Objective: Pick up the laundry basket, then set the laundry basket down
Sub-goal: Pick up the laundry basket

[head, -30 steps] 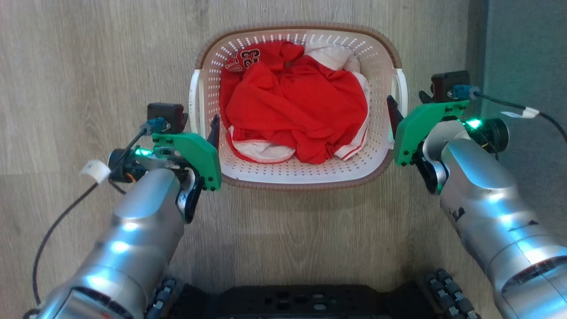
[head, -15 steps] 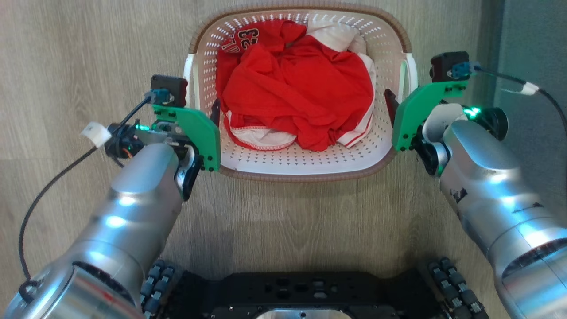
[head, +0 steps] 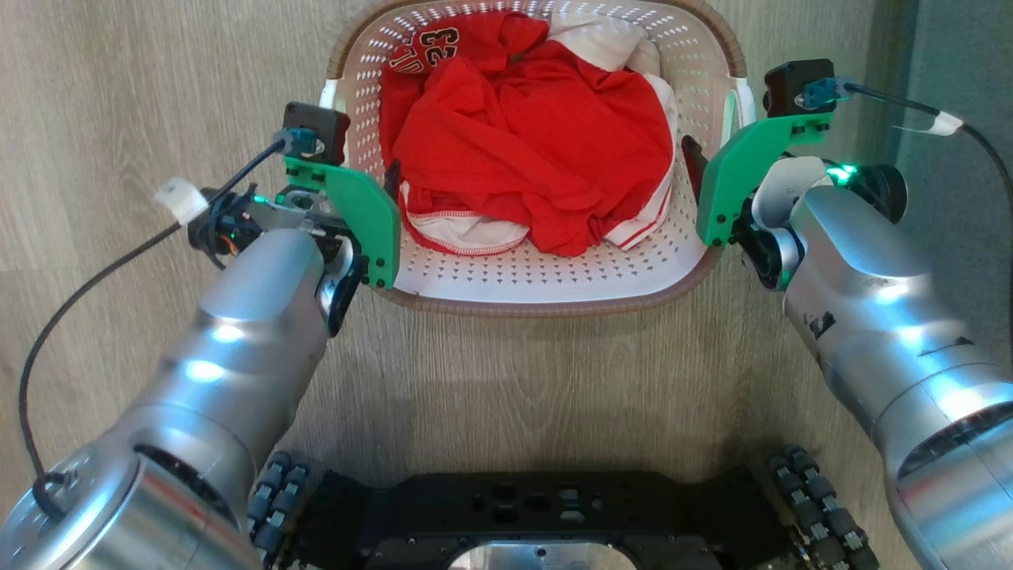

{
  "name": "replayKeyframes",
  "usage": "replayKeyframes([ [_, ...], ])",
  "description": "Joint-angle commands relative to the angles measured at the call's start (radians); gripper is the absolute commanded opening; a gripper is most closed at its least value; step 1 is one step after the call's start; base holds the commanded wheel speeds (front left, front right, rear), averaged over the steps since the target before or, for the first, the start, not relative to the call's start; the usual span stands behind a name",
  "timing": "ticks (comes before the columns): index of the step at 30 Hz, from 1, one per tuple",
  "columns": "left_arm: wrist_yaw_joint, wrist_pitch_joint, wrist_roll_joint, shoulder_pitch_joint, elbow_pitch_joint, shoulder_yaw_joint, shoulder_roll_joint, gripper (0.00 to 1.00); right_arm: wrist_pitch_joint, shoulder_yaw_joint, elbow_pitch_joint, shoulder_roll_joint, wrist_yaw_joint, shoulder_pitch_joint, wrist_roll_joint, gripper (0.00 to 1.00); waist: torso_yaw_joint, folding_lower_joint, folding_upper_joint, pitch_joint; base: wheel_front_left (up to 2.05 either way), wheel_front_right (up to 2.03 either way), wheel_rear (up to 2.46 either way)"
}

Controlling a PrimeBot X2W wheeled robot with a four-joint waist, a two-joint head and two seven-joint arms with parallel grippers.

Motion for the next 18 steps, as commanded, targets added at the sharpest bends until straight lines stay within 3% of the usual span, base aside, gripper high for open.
replayKeyframes([
  [1,0.006,-0.003,-0.006,0.009,-0.001,0.009,0.02,1.0,0.002,0.013,-0.006,0.023,0.007,0.031,0.008,1.0,0.0,0.0,0.0,0.001,0.0,0.0,0.0],
  [14,0.014,-0.003,-0.068,0.003,-0.009,-0.048,0.02,1.0,-0.016,0.066,0.017,0.023,0.007,0.023,0.034,1.0,0.009,0.0,0.0,0.007,0.0,0.0,0.0],
  [15,0.014,-0.003,-0.073,0.003,-0.01,-0.052,0.02,1.0,-0.016,0.07,0.019,0.023,0.007,0.022,0.036,0.87,0.01,0.0,0.0,0.007,0.0,0.0,0.0],
  [16,0.015,-0.003,-0.078,0.003,-0.01,-0.057,0.02,1.0,-0.016,0.074,0.021,0.023,0.007,0.022,0.037,0.66,0.01,0.0,0.0,0.006,0.0,0.0,0.0],
  [17,0.016,-0.003,-0.083,0.004,-0.011,-0.061,0.02,1.0,-0.016,0.078,0.023,0.023,0.007,0.021,0.038,0.31,0.011,0.0,0.0,0.006,0.0,0.0,0.0],
  [18,0.018,0.006,-0.093,0.006,-0.008,-0.061,0.02,1.0,-0.013,0.081,0.025,0.023,0.007,0.021,0.04,0.13,0.011,0.0,0.0,0.006,0.0,0.0,0.0],
])
